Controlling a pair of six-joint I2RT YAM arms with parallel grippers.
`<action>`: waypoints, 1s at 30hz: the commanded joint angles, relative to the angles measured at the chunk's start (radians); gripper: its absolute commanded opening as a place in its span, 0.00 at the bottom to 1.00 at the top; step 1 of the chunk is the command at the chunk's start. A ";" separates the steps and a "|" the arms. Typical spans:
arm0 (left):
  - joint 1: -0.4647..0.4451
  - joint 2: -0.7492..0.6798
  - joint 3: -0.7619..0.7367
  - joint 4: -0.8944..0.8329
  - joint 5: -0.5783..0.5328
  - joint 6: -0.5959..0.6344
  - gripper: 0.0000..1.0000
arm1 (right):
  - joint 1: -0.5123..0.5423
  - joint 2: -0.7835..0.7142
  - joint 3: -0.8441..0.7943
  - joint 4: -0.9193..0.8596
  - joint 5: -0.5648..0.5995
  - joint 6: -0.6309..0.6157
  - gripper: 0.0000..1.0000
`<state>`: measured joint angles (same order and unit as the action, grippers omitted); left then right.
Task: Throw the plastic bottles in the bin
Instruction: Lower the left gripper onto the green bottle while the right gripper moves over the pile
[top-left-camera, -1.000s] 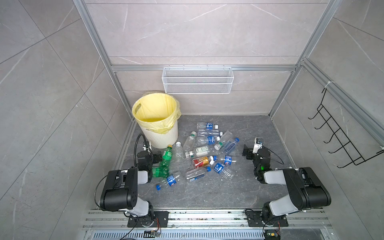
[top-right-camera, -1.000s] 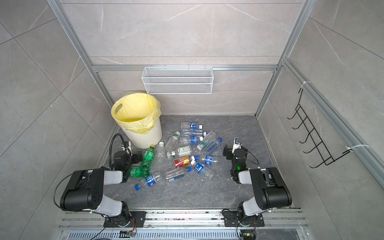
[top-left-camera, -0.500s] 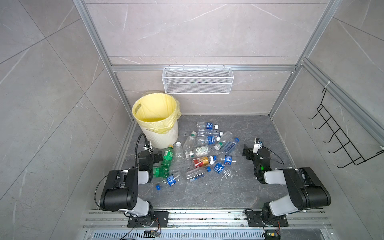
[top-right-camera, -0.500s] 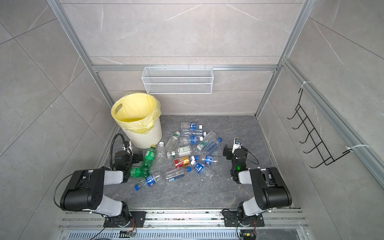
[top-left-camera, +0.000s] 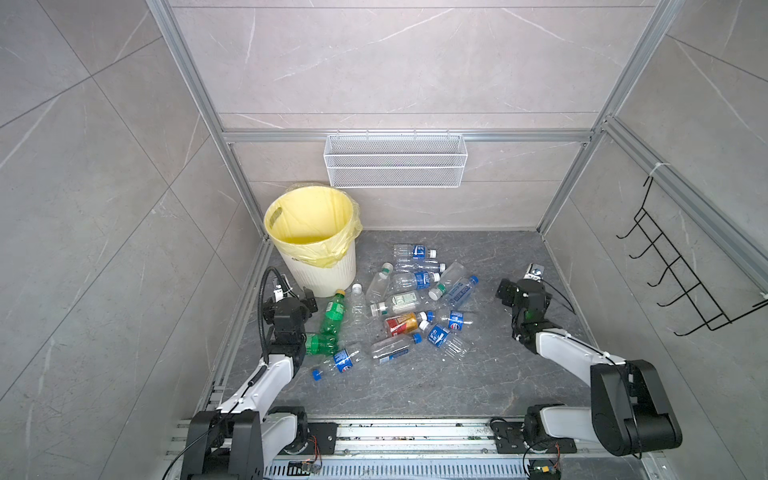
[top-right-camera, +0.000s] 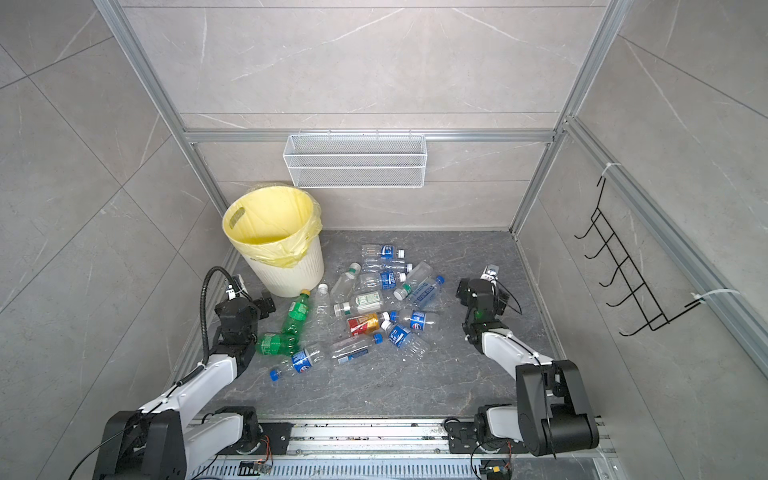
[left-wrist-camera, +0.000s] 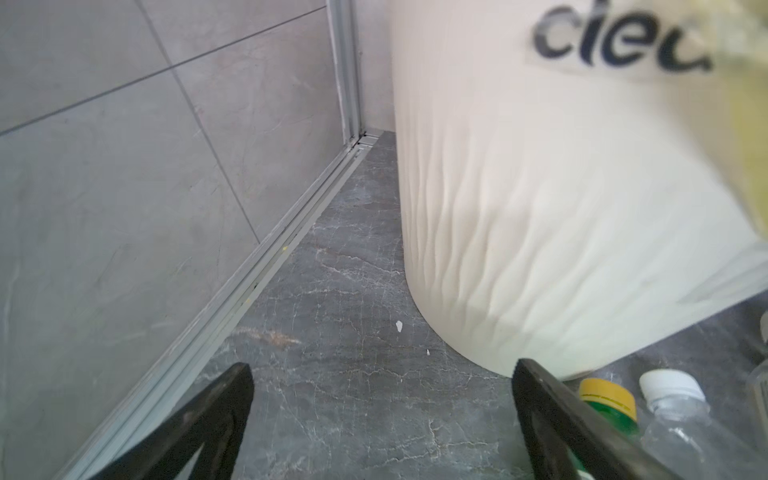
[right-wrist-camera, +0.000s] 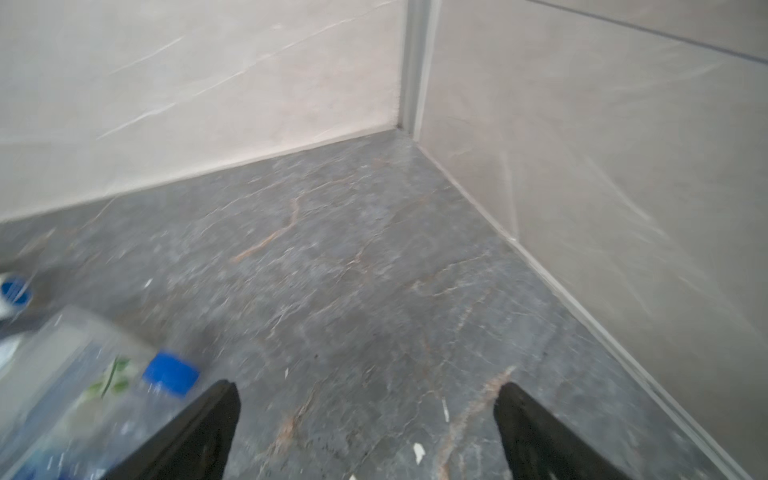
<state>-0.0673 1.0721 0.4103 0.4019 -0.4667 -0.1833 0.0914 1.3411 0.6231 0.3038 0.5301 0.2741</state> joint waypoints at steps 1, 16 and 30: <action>-0.006 -0.040 0.071 -0.276 -0.203 -0.295 1.00 | 0.004 0.053 0.158 -0.463 0.264 0.265 1.00; -0.008 -0.068 0.308 -0.771 0.381 -0.515 1.00 | 0.219 -0.152 0.272 -0.678 -0.002 0.137 1.00; -0.134 0.128 0.343 -0.829 0.361 -0.438 1.00 | 0.649 -0.083 0.384 -0.716 -0.065 0.216 1.00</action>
<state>-0.1722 1.1778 0.7158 -0.4053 -0.0734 -0.6533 0.6731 1.2095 0.9565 -0.3904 0.4328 0.4686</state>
